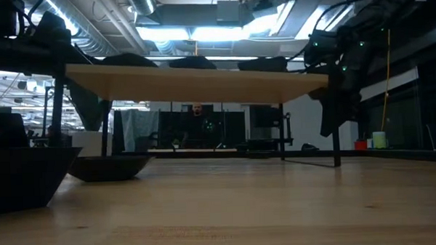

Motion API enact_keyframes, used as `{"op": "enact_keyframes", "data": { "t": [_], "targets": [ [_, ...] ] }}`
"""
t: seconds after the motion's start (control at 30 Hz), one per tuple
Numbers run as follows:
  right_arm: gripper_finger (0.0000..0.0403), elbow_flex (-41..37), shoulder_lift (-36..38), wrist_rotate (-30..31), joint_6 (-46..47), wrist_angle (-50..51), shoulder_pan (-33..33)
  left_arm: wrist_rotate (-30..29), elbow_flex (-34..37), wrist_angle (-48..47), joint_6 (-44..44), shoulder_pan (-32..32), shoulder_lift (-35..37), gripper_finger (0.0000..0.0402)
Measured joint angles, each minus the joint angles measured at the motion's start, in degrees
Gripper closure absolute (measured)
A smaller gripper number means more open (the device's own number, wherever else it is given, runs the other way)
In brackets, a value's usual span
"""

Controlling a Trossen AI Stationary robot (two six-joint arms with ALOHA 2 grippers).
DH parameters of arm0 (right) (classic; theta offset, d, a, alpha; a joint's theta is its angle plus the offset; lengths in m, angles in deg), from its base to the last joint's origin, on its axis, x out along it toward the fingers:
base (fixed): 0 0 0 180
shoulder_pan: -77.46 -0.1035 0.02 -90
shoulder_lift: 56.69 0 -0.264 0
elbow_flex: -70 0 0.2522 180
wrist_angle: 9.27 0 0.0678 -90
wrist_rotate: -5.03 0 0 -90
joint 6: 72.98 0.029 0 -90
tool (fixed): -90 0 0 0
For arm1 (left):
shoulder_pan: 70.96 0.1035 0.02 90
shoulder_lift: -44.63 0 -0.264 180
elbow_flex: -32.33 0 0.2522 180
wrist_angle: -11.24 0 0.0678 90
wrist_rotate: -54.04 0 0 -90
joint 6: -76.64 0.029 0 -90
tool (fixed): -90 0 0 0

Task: Pick & Place Mini shaped plates
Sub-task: Move the shelf to the center of the table, then stack the black square plate on top of the black square plate on the shelf

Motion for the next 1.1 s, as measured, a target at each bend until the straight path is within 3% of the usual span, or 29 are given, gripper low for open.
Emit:
{"op": "enact_keyframes", "data": {
  "t": [0.27,0.53,0.83,1.1],
  "targets": [
    [0.0397,0.0,-0.04,3.33,2.68,0.29,-6.22,0.11,0.0,0.0,0.0,0.0,-0.02,0.0398],
    [0.0397,0.07,1.68,2.6,-0.49,2.09,-3.46,0.24,0.0,-0.04,0.0,0.0,-0.02,0.0398],
    [0.0397,0.07,9.77,1.97,-6.67,4.46,6.38,0.26,0.0,-0.04,0.0,0.0,-0.02,0.0398],
    [0.0397,0.07,9.45,2.03,-11.09,-8.35,17.54,0.26,0.0,-0.04,0.0,-0.02,-0.02,0.0398]
  ]
}}
